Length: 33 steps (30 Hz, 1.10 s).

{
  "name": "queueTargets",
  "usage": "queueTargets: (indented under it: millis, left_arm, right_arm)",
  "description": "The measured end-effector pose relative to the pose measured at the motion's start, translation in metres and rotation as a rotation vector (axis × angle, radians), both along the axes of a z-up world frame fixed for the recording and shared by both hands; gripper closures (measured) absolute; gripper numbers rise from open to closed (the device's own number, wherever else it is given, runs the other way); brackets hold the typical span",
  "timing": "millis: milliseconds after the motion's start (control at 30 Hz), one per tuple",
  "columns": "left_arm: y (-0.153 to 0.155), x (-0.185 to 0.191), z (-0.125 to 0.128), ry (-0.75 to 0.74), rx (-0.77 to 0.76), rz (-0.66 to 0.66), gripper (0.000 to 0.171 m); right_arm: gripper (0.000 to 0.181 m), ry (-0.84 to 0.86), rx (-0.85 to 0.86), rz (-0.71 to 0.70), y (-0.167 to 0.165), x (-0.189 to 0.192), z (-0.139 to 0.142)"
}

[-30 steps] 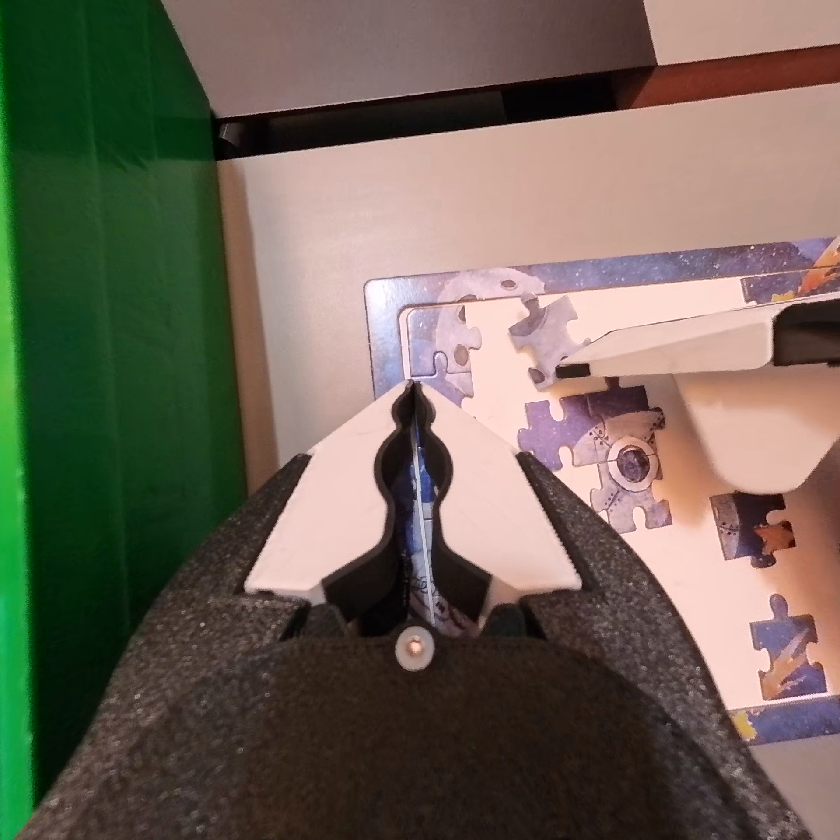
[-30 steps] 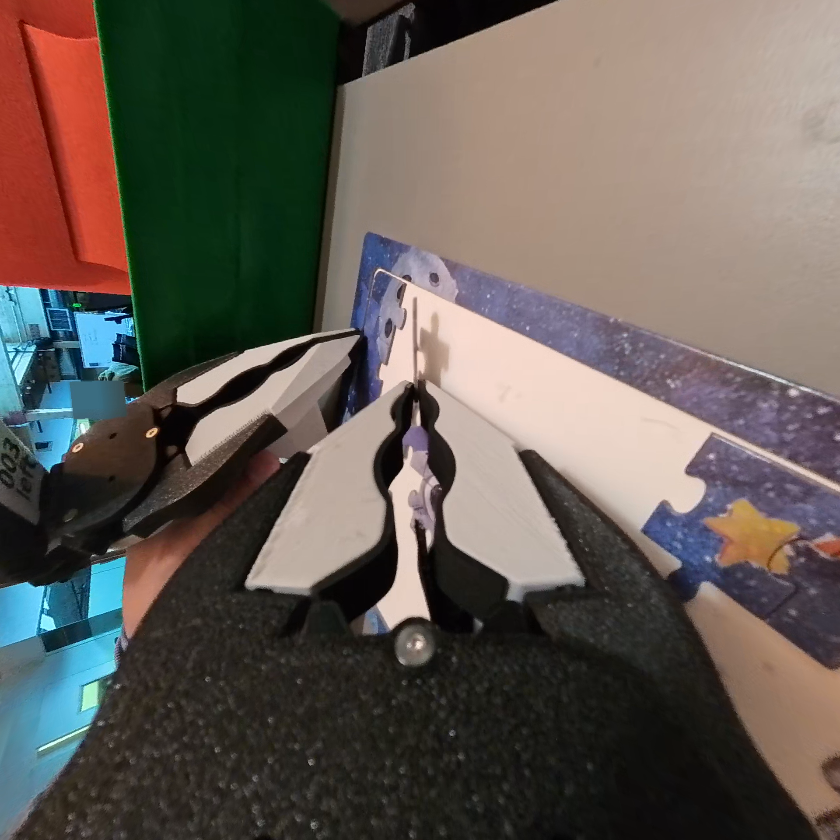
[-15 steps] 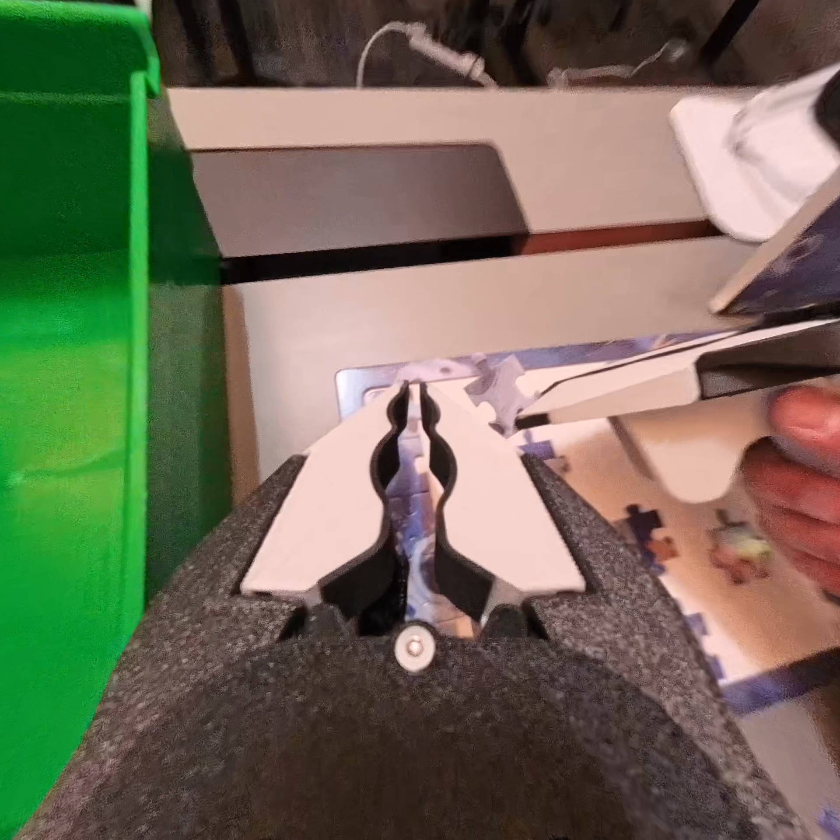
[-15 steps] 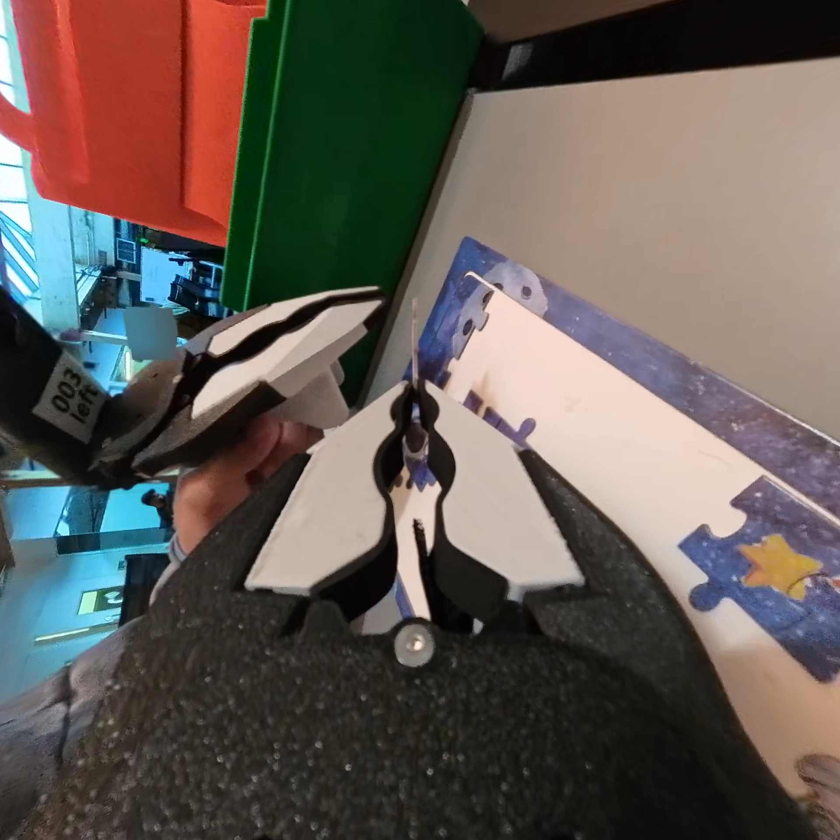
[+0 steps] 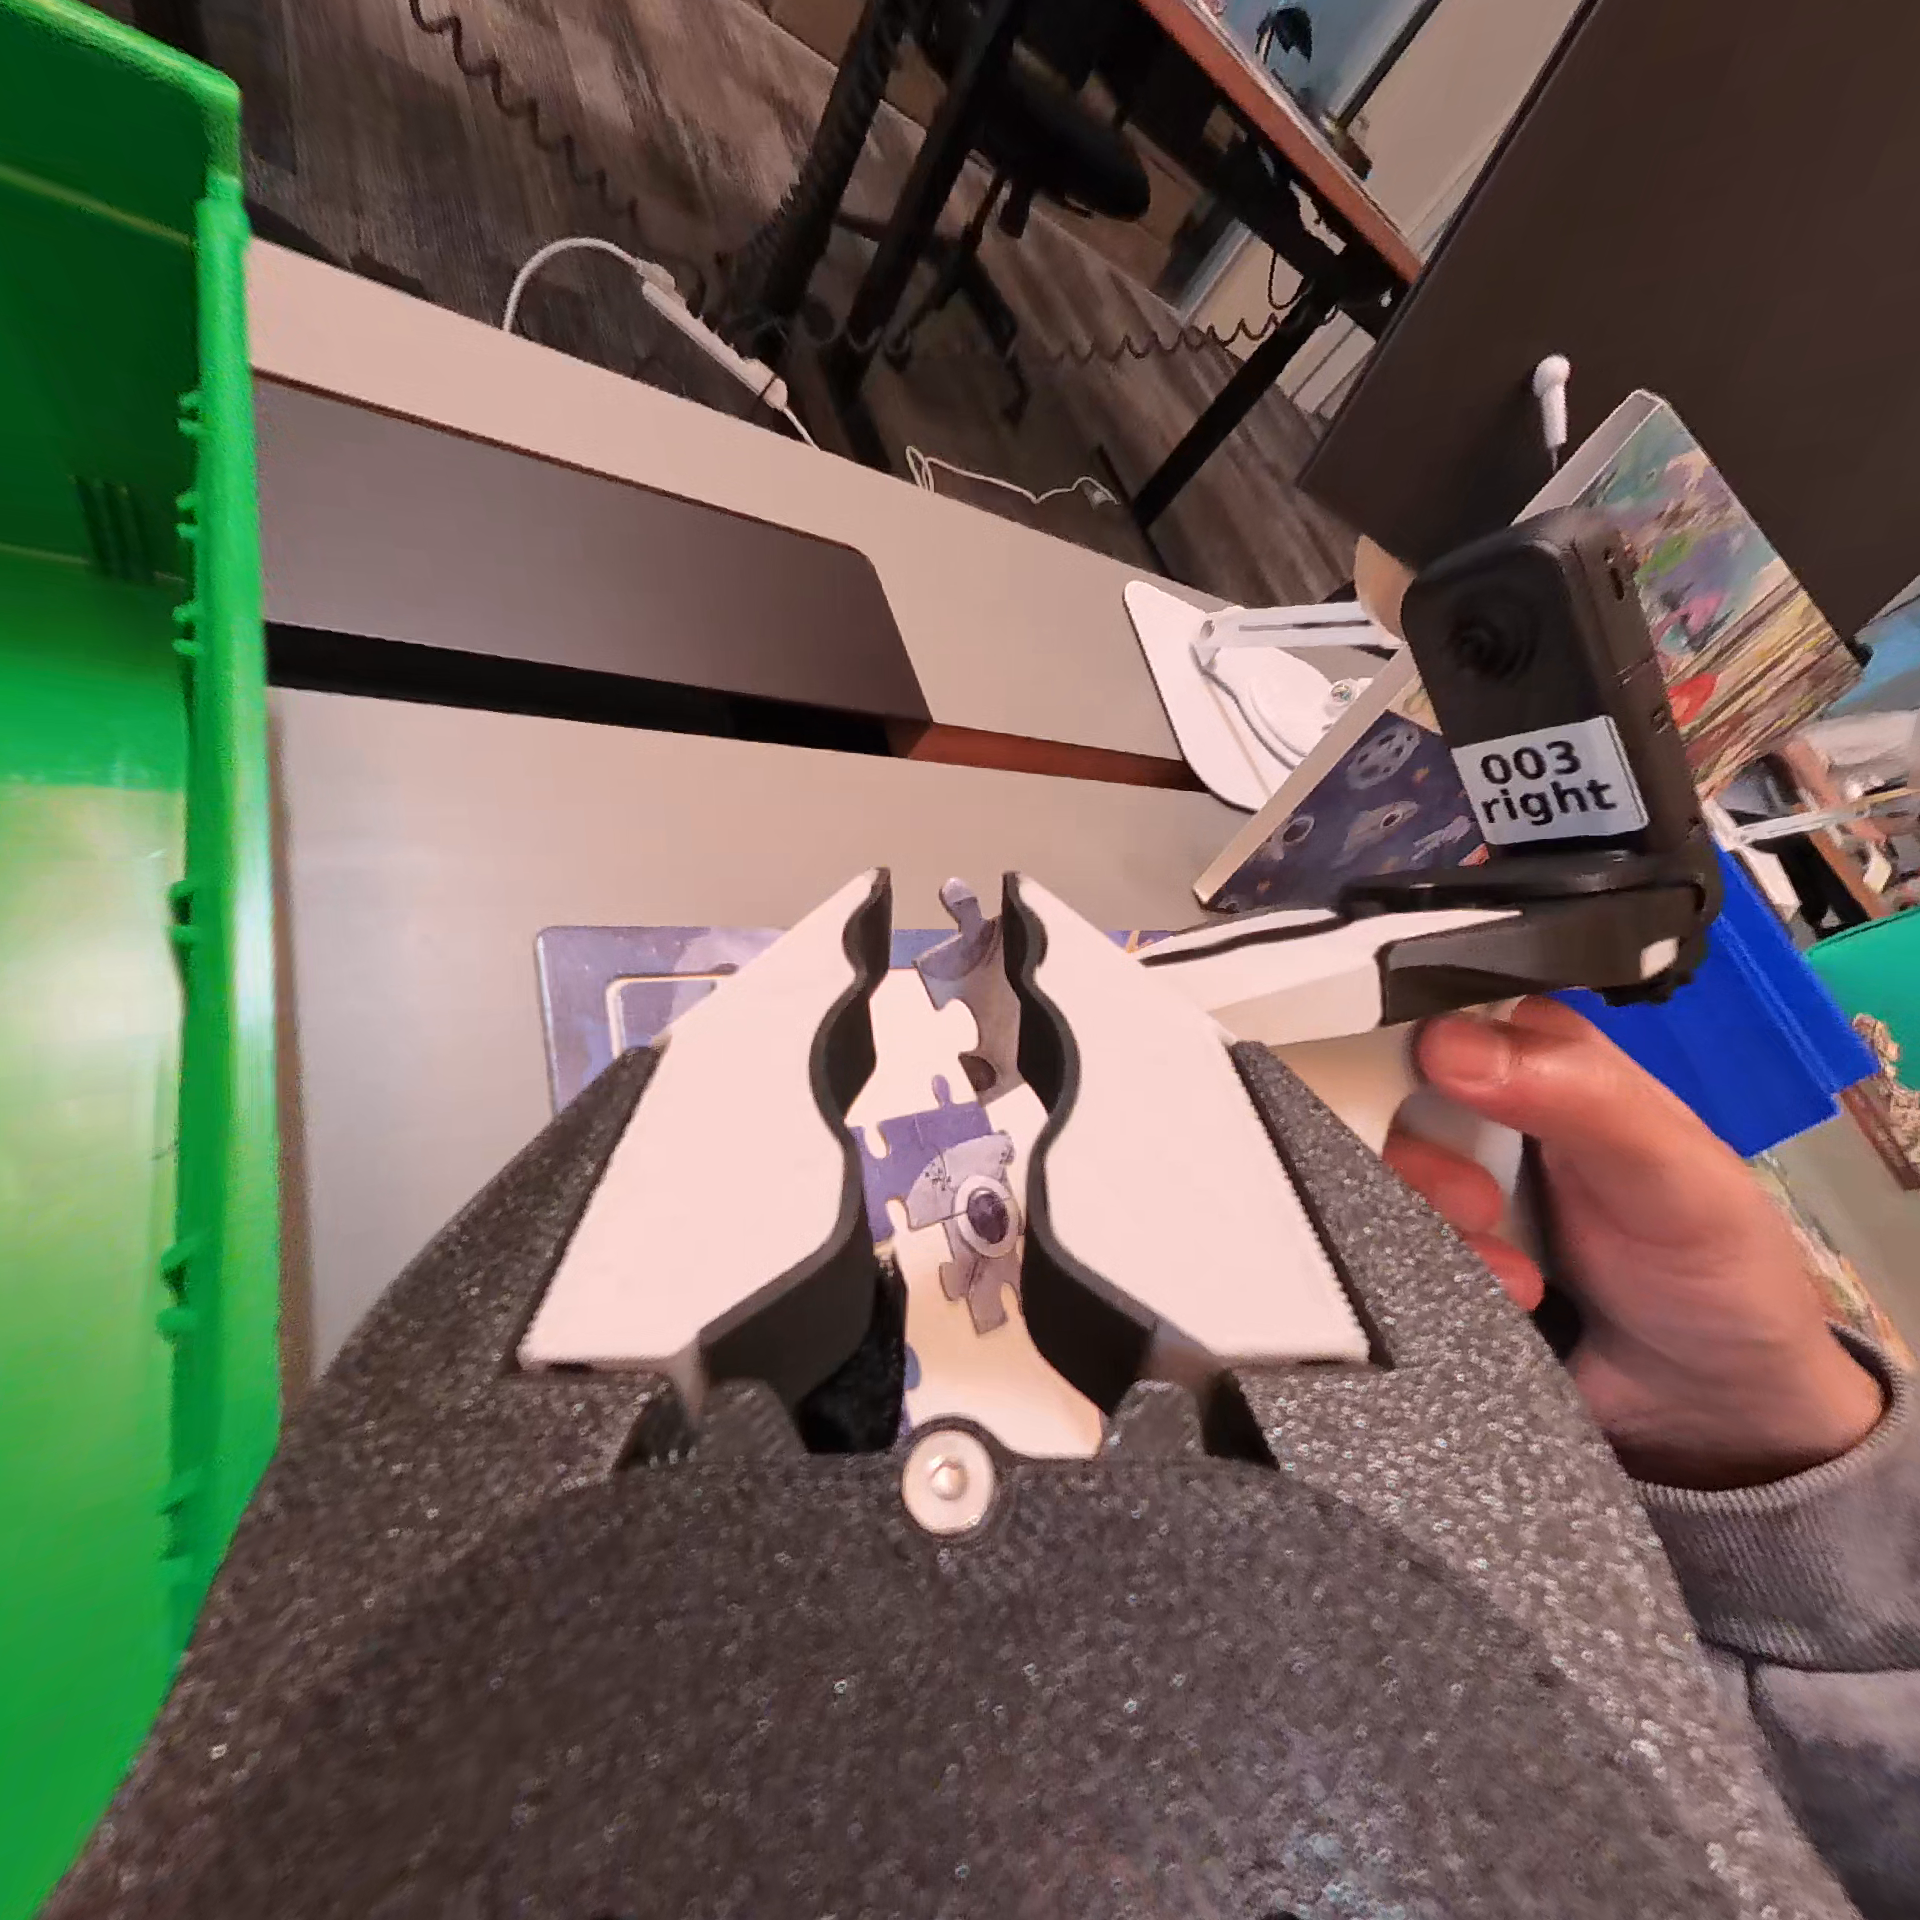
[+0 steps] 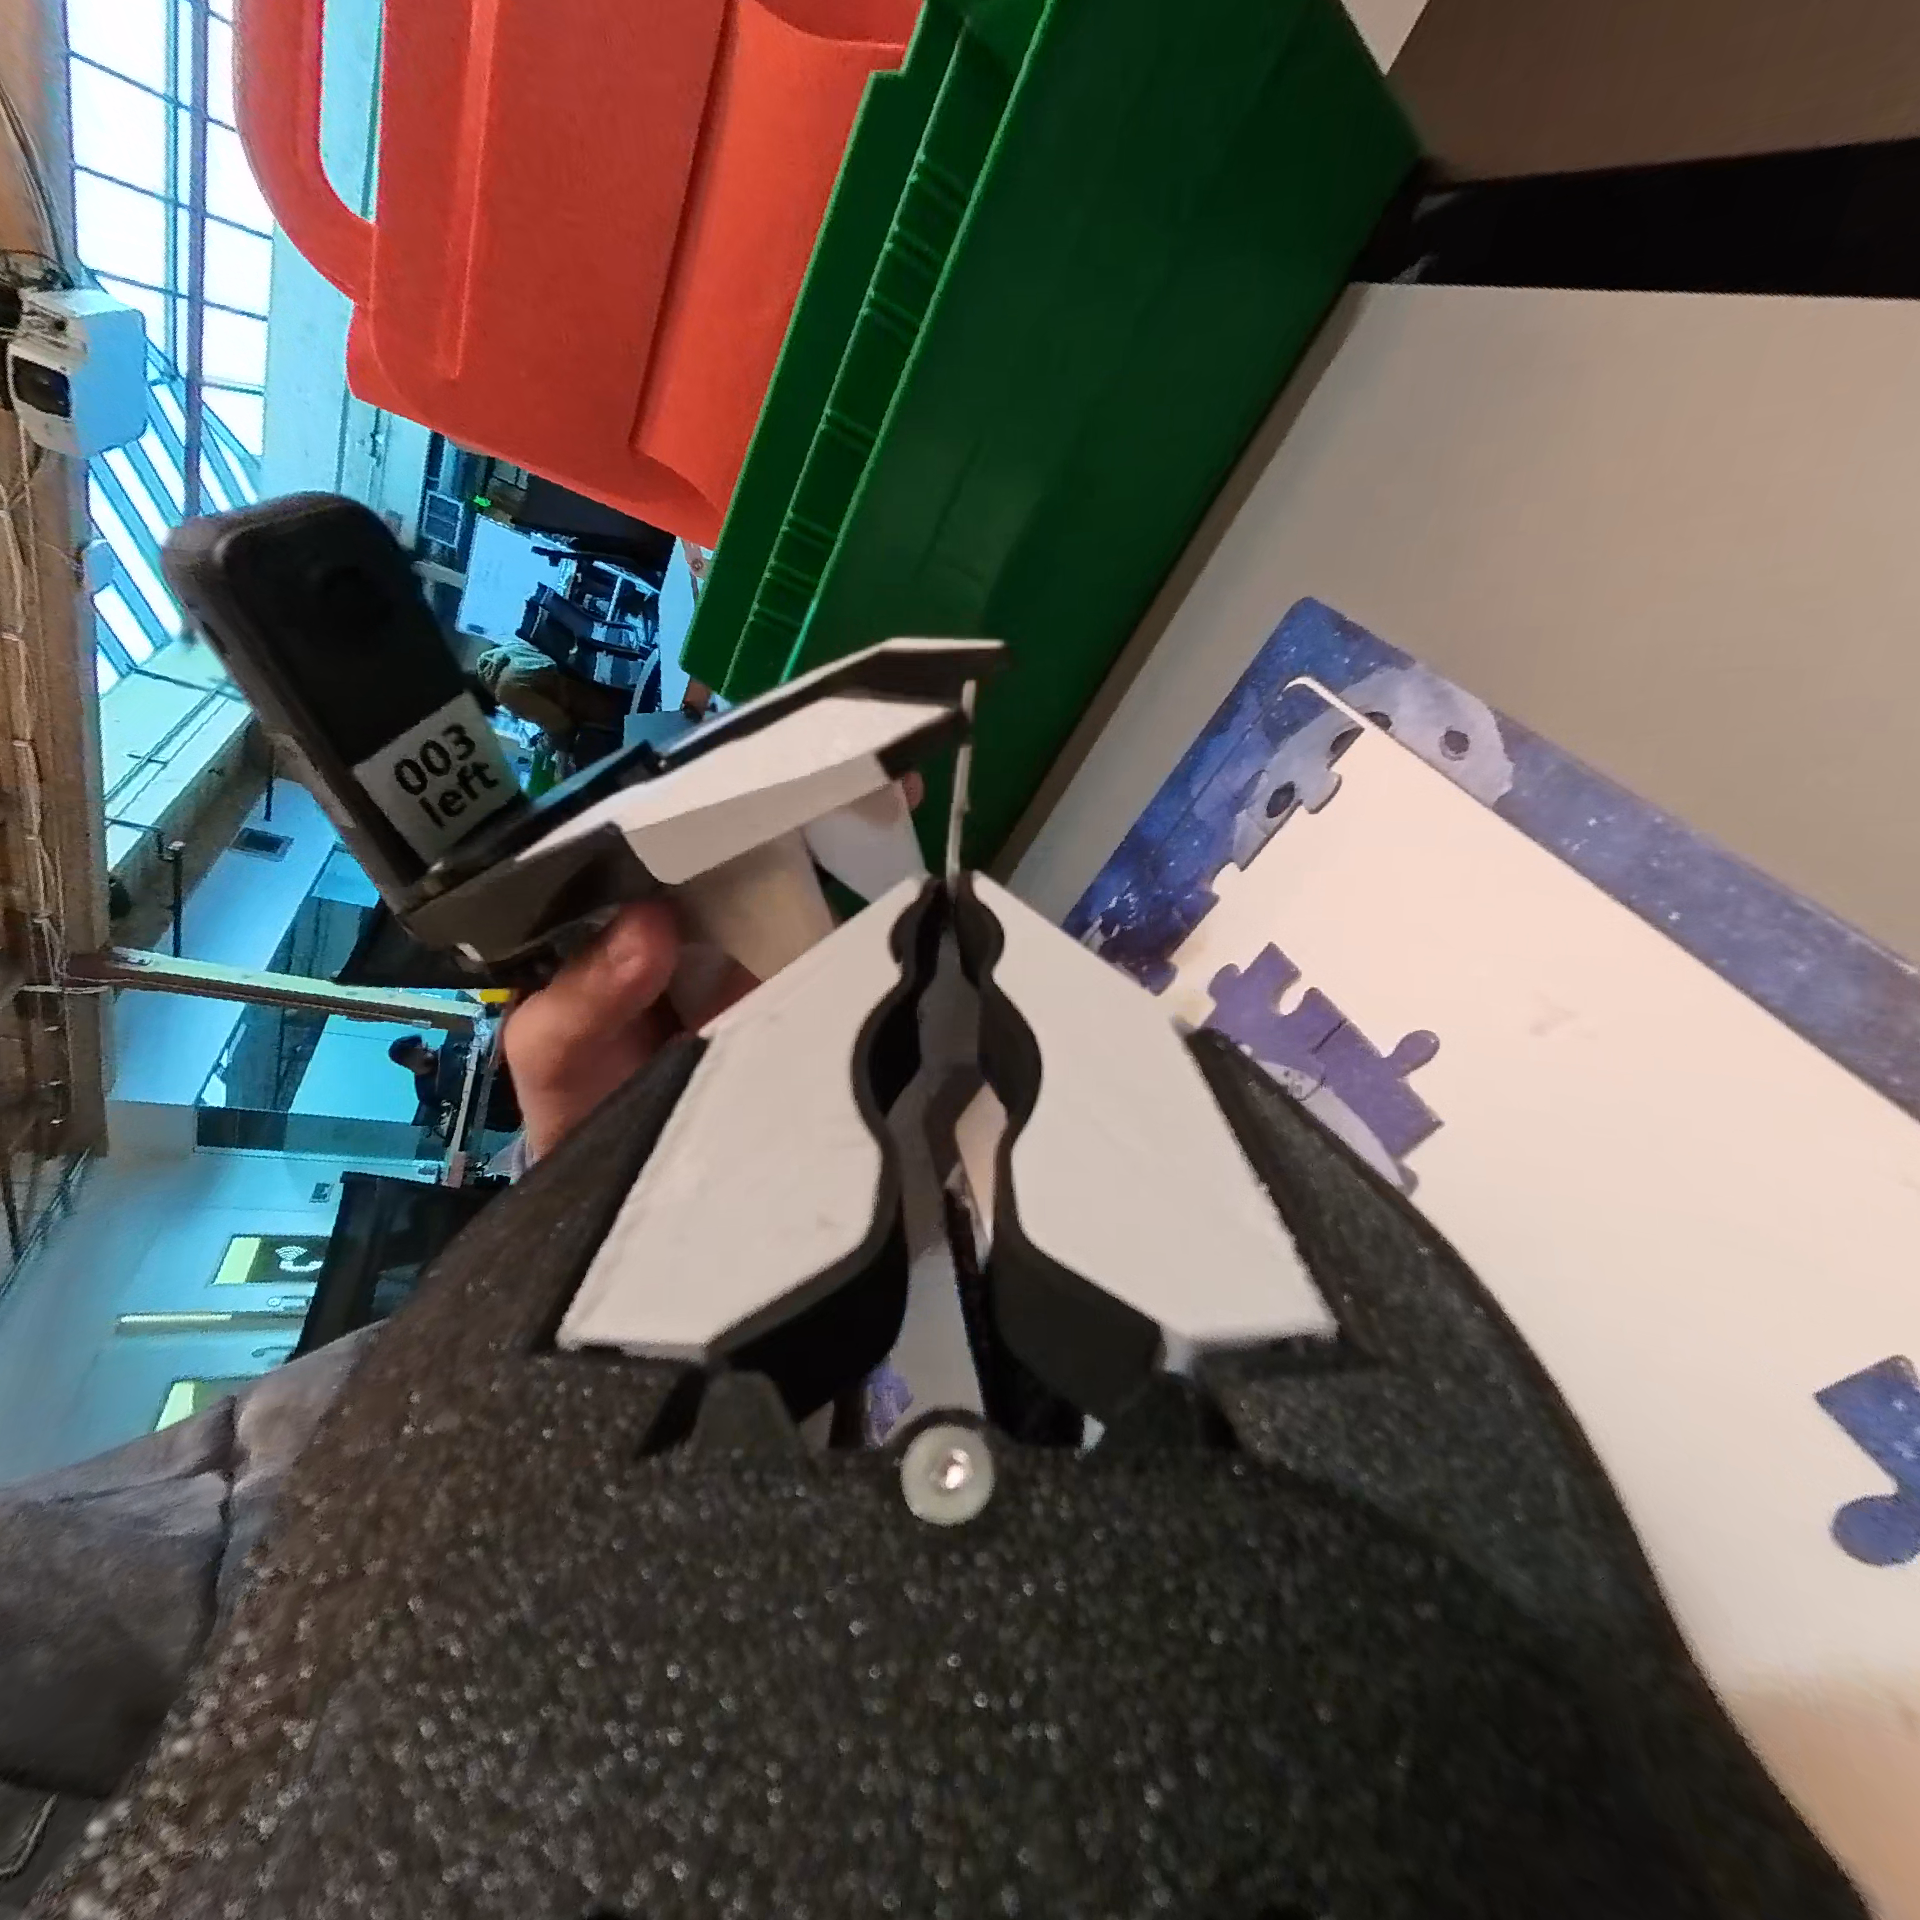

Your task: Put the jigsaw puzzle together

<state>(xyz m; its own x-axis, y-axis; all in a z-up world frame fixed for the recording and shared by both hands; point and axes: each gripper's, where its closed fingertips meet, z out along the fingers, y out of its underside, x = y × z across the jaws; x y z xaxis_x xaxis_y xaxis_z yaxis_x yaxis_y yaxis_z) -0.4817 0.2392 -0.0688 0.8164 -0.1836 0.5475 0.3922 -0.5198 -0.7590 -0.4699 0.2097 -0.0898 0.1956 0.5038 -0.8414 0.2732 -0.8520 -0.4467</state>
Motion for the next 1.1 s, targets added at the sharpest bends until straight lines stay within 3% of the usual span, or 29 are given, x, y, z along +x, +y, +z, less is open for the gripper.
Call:
queueTargets:
  millis: [167, 667, 933, 1100]
  left_arm:
    - [-0.002, -0.002, 0.028, -0.247, 0.085, -0.014, 0.148]
    - [-0.007, 0.011, 0.022, -0.224, 0.055, -0.073, 0.149]
    - [-0.008, 0.017, 0.015, -0.225, 0.033, -0.107, 0.149]
    - [-0.011, 0.018, 0.019, -0.3, 0.038, -0.137, 0.165]
  right_arm:
    - [0.18, 0.073, -0.002, -0.027, 0.002, -0.002, 0.016]
    - [0.18, 0.108, -0.03, -0.019, 0.007, 0.007, 0.015]
    - [0.18, 0.185, -0.041, -0.06, 0.015, 0.012, 0.028]
    - [0.18, 0.224, -0.079, -0.04, 0.011, 0.009, 0.032]
